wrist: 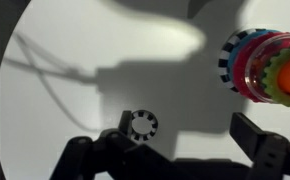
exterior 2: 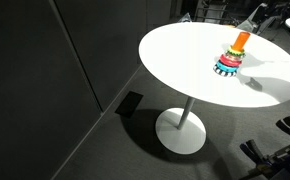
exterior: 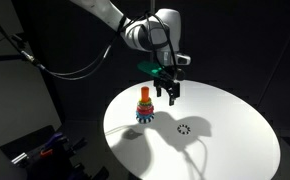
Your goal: Place the black and white ring on the stack
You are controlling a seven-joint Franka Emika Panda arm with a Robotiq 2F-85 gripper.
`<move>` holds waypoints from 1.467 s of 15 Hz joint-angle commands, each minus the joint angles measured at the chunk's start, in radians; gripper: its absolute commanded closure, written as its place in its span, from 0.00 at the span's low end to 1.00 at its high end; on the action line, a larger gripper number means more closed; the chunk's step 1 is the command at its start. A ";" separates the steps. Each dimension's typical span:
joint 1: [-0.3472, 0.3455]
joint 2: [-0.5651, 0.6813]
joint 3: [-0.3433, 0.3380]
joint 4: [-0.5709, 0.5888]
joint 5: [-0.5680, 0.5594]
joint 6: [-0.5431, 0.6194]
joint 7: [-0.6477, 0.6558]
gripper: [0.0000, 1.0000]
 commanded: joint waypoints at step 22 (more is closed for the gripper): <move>-0.017 0.257 -0.019 0.207 -0.008 0.010 0.101 0.00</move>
